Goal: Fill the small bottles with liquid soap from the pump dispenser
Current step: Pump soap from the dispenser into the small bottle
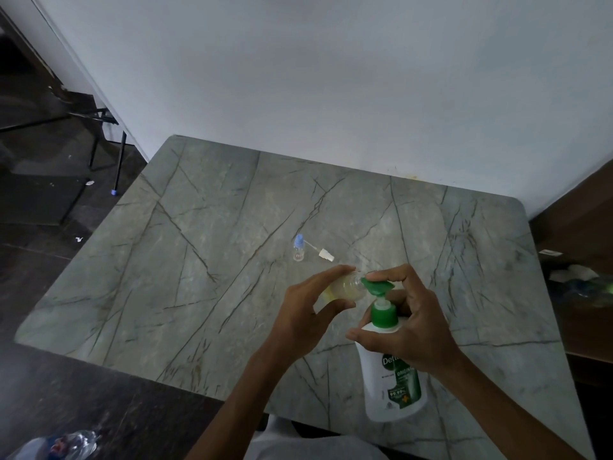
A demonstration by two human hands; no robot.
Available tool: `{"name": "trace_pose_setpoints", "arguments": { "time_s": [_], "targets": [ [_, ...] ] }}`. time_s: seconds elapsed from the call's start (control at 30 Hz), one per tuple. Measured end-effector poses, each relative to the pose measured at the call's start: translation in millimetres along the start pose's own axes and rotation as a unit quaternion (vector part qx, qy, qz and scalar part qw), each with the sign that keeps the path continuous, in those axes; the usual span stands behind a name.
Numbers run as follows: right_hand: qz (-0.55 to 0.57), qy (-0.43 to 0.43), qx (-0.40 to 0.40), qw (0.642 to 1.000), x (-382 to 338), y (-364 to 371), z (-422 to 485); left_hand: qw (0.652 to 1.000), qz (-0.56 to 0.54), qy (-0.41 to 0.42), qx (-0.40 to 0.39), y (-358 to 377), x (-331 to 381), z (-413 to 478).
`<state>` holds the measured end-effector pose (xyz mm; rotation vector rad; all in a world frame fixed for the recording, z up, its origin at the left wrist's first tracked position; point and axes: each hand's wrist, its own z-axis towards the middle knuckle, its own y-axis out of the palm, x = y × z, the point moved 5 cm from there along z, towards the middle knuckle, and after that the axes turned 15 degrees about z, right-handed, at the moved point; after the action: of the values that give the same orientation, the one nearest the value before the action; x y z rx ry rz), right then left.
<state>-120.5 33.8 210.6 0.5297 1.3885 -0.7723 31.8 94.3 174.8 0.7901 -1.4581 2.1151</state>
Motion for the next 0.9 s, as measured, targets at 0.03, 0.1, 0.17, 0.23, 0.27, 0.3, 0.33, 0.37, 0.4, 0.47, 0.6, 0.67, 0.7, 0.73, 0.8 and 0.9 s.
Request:
{"name": "trace_pose_setpoints", "arguments": {
  "time_s": [0.03, 0.1, 0.17, 0.23, 0.27, 0.3, 0.33, 0.37, 0.4, 0.47, 0.6, 0.67, 0.7, 0.73, 0.8, 0.9],
  "targets": [
    [-0.003, 0.001, 0.003, 1.000, 0.0, -0.3, 0.2, 1.000, -0.001, -0.001, 0.000, 0.2, -0.5, -0.1],
    [-0.007, 0.000, 0.009, 1.000, -0.2, -0.9, 0.8, 1.000, 0.002, 0.000, 0.001, 0.2, -1.0, -0.4],
    [-0.008, -0.006, 0.013, 1.000, -1.1, -1.8, 1.9, 1.000, 0.008, 0.003, -0.002, 0.4, -0.7, -0.3],
    [-0.004, -0.014, 0.016, 1.000, -3.2, -1.6, 3.3, 1.000, 0.010, 0.004, -0.004, 0.3, 0.0, -0.3],
    [0.001, -0.014, 0.016, 1.000, -4.3, -1.1, 4.0, 1.000, 0.010, 0.005, -0.003, 0.1, 0.7, -0.3],
    [0.008, -0.013, 0.016, 1.000, -4.6, -0.9, 4.5, 1.000, 0.010, 0.006, -0.003, 0.1, 0.8, -0.3],
    [0.015, -0.009, 0.017, 1.000, -4.7, -0.8, 4.8, 1.000, 0.008, 0.006, -0.002, -0.1, 1.0, 0.1],
    [0.022, -0.003, 0.017, 1.000, -4.2, -1.2, 5.2, 1.000, 0.005, 0.005, -0.001, -0.3, 0.5, 0.6],
    [0.026, 0.003, 0.014, 1.000, -4.1, -1.4, 5.4, 1.000, 0.003, 0.002, 0.001, -0.9, -0.1, 1.3],
    [0.021, 0.003, 0.002, 1.000, -4.2, -0.8, 5.5, 1.000, 0.002, -0.002, 0.005, -2.0, -1.2, 2.5],
    [0.014, 0.003, -0.004, 1.000, -2.4, 0.6, 4.3, 1.000, 0.003, -0.003, 0.002, -1.6, -3.2, 2.1],
    [0.016, 0.011, -0.001, 1.000, -1.0, 0.5, 3.3, 1.000, 0.005, -0.006, 0.003, -0.9, -3.4, 1.2],
    [0.016, 0.015, 0.003, 1.000, -0.4, 0.5, 2.7, 1.000, 0.004, -0.006, 0.004, -0.6, -3.3, 0.7],
    [0.015, 0.018, 0.005, 1.000, -0.4, 0.9, 2.2, 1.000, 0.003, -0.007, 0.005, -0.3, -2.9, 0.3],
    [0.009, 0.018, 0.009, 1.000, 0.0, 1.8, 2.0, 1.000, -0.001, -0.008, 0.005, 0.5, -2.2, -0.3],
    [0.008, 0.009, 0.017, 1.000, -0.1, 1.0, 3.4, 1.000, -0.001, -0.005, 0.005, 1.5, -1.5, -2.1]
  ]
}}
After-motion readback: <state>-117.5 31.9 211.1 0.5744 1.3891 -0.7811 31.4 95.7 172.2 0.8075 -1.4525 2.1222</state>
